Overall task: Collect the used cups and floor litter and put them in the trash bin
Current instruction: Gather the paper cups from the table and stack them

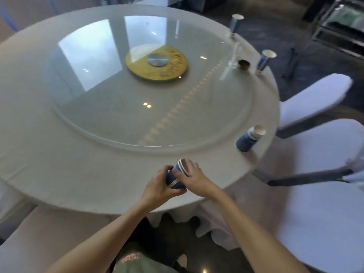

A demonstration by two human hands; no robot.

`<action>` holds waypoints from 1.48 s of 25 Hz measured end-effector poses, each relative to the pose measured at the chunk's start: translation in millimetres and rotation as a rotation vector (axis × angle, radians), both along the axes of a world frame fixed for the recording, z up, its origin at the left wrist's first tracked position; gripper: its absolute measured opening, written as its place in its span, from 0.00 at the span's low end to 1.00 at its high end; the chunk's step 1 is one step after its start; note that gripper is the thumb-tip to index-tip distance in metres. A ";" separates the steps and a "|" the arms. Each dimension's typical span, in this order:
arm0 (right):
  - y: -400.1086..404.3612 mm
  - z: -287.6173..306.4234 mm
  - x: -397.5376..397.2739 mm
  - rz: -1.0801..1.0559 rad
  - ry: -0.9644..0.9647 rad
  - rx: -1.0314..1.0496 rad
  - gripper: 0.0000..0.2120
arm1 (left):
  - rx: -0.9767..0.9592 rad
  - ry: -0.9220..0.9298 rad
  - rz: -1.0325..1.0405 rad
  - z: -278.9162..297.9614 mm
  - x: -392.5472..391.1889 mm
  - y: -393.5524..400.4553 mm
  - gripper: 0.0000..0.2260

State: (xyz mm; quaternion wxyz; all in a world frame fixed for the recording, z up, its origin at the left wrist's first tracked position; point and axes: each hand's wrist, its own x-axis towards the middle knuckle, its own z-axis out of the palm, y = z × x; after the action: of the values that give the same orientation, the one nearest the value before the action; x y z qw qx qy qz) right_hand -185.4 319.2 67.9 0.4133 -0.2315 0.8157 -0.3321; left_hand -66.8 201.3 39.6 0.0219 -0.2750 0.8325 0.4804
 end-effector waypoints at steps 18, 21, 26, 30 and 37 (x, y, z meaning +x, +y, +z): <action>160.3 -14.2 -261.3 -0.031 0.868 0.483 0.38 | 0.102 -0.066 -0.199 -37.9 -191.8 95.1 0.32; 144.2 -21.3 -306.6 0.387 1.061 0.800 0.37 | 0.150 -0.104 -0.221 -46.9 -215.8 89.6 0.31; 130.4 -64.4 -329.6 0.814 1.142 1.160 0.33 | 0.192 -0.127 -0.268 -56.7 -241.0 83.7 0.31; 125.5 -91.0 -331.7 0.742 0.943 1.290 0.21 | 0.198 -0.147 -0.226 -66.0 -244.0 77.9 0.31; 158.1 -59.6 -337.0 -0.231 0.483 0.630 0.47 | 0.210 -0.176 -0.251 -70.6 -247.8 89.6 0.31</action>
State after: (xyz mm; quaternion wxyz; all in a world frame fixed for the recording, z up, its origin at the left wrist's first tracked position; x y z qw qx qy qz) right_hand -522.4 477.4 8.3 0.2207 -0.0722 0.9716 -0.0465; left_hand -314.6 290.9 -31.0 0.1832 -0.2060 0.8005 0.5322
